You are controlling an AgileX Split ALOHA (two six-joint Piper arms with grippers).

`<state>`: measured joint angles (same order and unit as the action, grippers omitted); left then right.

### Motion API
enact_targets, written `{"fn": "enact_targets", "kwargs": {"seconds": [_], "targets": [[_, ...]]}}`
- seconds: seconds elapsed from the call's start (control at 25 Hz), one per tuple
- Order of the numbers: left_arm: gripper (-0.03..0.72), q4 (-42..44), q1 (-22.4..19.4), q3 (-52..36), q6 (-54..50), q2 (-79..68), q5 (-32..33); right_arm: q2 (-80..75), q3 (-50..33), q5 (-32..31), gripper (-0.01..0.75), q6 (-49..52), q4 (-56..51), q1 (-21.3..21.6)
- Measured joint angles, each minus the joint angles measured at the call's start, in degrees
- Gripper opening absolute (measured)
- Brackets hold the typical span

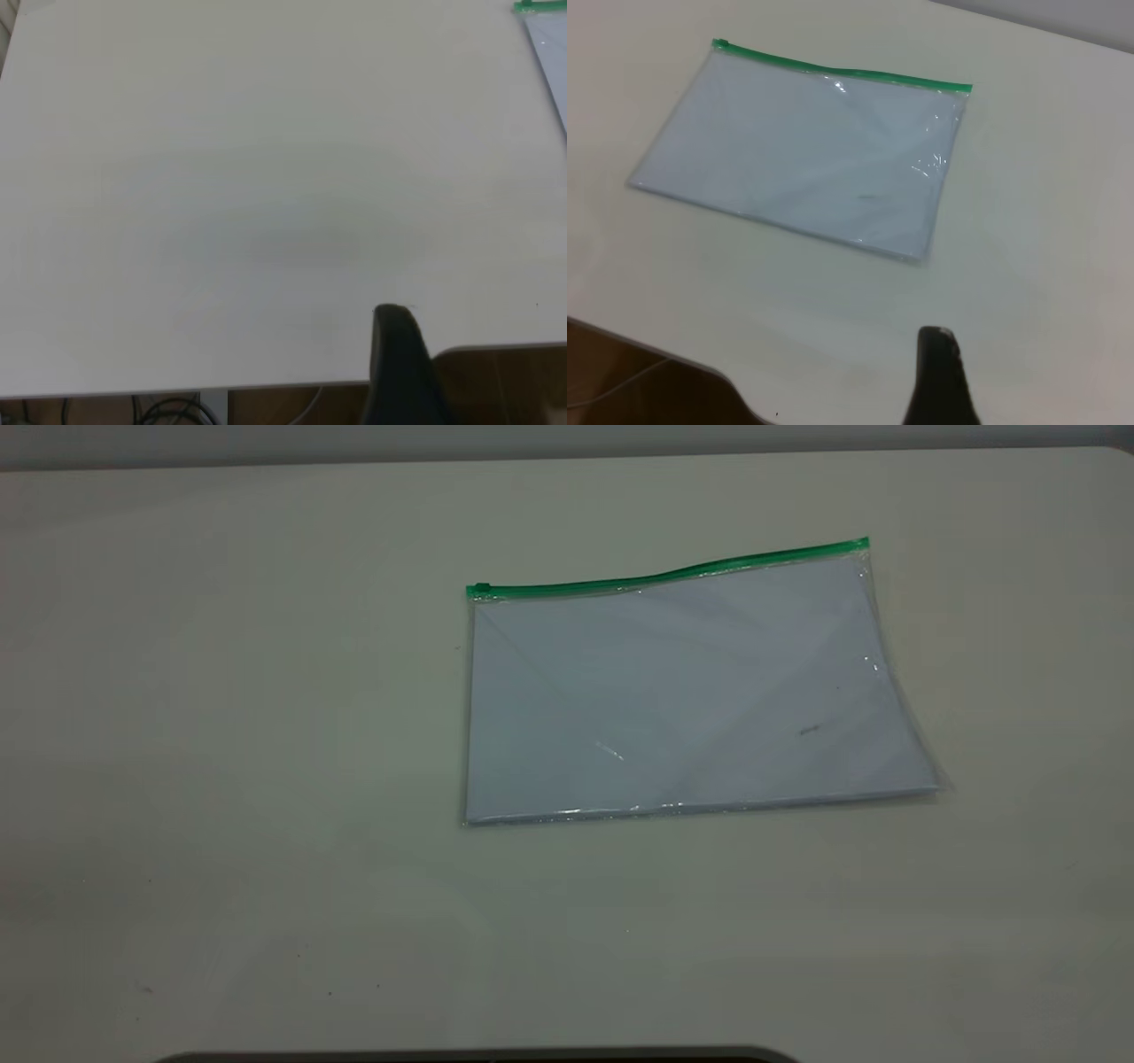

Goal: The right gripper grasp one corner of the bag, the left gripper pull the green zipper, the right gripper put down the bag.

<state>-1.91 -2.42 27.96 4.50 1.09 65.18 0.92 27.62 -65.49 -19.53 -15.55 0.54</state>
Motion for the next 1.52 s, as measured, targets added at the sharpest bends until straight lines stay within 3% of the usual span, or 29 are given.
{"fn": "enact_targets", "kwargs": {"seconds": [0.76, 1.08, 1.52], "targets": [[0.516, 0.0, 0.0, 0.0, 0.0, 0.0, 0.0, 0.0, 0.0, 0.0, 0.578, 0.6, 0.8, 0.0], [0.516, 0.0, 0.0, 0.0, 0.0, 0.0, 0.0, 0.0, 0.0, 0.3, 0.578, 9.6, 9.2, 0.0], [0.516, 0.0, 0.0, 0.0, 0.0, 0.0, 0.0, 0.0, 0.0, 0.4, 0.578, 15.0, 12.3, 0.0]]}}
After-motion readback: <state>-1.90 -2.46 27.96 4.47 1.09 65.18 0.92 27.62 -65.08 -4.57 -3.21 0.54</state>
